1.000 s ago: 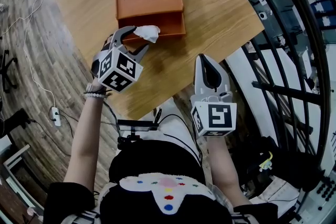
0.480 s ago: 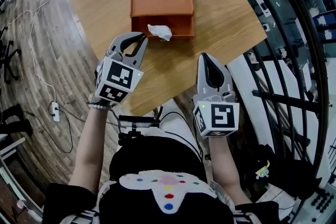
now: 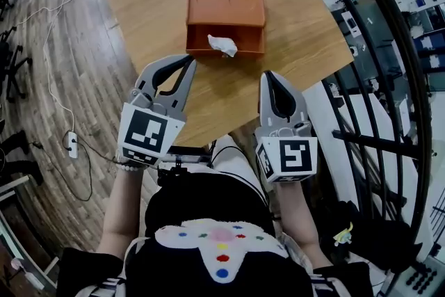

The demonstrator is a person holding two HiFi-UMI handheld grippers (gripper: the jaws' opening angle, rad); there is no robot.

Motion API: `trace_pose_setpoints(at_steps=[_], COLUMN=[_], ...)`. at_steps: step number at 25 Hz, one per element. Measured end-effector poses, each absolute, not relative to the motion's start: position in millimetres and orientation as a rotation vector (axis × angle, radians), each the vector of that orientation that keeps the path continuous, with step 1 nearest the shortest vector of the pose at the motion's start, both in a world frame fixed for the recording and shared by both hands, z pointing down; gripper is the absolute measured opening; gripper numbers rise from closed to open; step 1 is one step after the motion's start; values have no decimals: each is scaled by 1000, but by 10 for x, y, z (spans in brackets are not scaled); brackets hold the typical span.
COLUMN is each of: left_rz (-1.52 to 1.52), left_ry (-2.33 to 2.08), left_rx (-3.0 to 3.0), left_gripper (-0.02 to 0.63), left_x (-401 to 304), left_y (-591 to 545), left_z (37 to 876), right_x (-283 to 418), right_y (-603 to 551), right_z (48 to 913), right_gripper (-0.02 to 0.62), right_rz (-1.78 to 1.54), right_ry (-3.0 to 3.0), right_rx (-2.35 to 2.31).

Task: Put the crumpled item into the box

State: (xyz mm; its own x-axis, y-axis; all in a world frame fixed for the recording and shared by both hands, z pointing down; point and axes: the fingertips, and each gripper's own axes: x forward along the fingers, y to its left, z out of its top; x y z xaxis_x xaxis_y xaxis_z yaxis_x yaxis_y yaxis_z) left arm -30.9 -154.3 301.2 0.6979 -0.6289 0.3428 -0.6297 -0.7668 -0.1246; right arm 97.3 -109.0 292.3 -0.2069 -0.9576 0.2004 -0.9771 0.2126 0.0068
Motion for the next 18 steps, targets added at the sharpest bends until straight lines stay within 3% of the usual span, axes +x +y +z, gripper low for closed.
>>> trace_pose_setpoints(at_steps=[18], left_rz=[495], left_ry=[-1125], left_rx=[2863], left_gripper=[8], left_x=[-474], left_y=[-1050], left_z=[2814], right_x=[919], right_y=[-857], right_z=[2802], right_gripper=[9], right_rz=[149], right_ry=[-2375], right_rx=[1790])
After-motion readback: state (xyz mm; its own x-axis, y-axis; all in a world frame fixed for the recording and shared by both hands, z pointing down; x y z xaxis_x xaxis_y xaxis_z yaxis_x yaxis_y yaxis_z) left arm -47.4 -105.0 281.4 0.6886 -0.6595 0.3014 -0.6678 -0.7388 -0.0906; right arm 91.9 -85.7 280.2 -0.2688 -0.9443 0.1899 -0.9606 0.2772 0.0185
